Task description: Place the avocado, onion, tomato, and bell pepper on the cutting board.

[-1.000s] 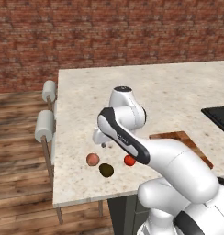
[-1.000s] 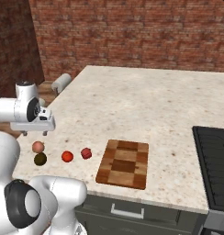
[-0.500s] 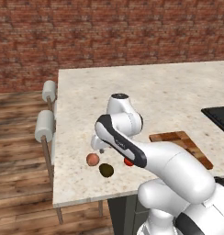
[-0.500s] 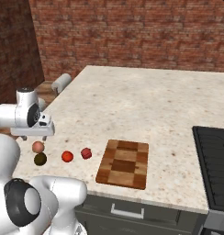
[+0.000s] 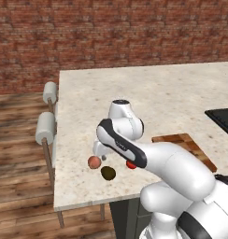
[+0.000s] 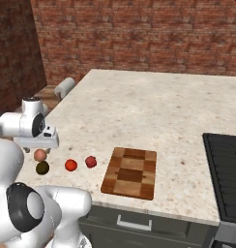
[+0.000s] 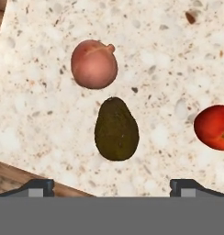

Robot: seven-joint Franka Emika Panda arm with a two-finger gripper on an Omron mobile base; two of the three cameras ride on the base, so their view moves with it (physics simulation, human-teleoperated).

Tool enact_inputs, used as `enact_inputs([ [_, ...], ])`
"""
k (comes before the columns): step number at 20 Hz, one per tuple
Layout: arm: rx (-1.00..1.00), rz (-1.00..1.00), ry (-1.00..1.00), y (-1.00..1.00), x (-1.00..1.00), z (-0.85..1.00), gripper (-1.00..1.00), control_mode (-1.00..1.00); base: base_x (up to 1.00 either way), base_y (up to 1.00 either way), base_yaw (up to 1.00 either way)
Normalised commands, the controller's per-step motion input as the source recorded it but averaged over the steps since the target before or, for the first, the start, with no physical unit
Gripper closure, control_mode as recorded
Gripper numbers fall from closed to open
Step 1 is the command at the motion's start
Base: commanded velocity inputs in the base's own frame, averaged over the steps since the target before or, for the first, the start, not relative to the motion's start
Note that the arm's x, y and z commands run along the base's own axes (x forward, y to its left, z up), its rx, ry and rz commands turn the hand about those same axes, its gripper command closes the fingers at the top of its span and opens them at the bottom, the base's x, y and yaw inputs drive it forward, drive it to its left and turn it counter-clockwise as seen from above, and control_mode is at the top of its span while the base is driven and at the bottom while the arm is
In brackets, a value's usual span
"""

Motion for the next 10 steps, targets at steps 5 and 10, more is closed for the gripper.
enact_inputs([
  [5,0.00,0.00,0.04,0.00,0.13,-0.20,-1.00,-1.00,0.00,0.00,0.00],
  [10,0.00,0.00,0.05,0.00,0.19,-0.21,-1.00,-1.00,0.00,0.00,0.00],
])
